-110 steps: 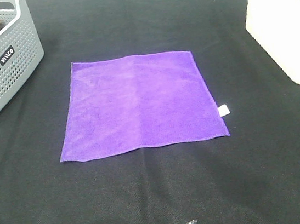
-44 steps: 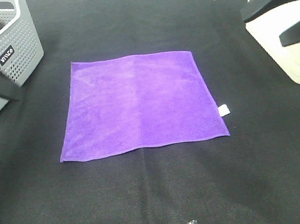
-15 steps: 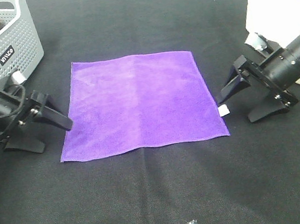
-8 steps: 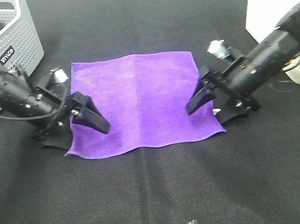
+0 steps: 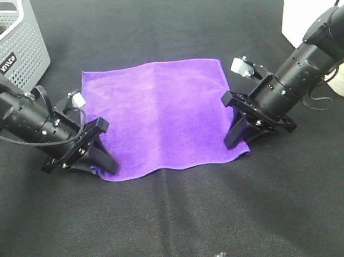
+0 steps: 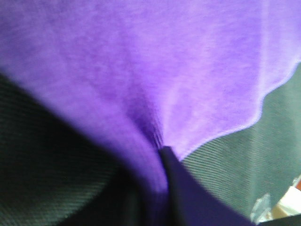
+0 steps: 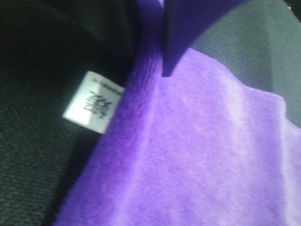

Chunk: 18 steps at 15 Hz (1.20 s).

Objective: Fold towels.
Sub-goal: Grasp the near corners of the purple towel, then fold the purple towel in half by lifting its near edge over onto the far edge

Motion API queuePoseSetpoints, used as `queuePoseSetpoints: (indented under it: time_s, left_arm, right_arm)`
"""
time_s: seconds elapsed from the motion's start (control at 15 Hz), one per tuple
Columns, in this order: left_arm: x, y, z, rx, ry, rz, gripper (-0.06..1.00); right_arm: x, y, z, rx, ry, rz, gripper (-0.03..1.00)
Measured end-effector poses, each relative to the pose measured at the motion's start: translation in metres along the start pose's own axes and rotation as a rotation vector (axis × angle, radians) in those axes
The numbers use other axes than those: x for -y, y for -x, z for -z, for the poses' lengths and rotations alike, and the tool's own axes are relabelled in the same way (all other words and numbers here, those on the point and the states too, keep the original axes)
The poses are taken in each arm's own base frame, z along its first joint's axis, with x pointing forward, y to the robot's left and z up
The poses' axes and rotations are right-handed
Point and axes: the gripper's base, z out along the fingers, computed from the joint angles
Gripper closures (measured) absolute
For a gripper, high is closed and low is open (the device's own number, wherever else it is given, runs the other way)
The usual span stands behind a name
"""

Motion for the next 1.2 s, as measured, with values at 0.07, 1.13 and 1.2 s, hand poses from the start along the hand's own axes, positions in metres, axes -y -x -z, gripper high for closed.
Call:
queuePoseSetpoints:
  time_s: [0.07,1.13,1.2]
  left_arm:
    - [0.0,0.0,-0.001,0.001,0.004,0.0,0.94]
    - [0.042,-0.07,0.068,0.032,0.121,-0.156,0.94]
    - [0.046,-0.067,0.073,0.065,0.127,-0.161,0.94]
  right_arm:
    - [0.0,-0.001,-0.001,-0.013,-0.01,0.014,0.95]
    - [-0.061,-0.066,0.069,-0.053,0.077,0.008,0.97]
    - [-0.062,-0.063,0.072,-0.044,0.069,0.015,0.97]
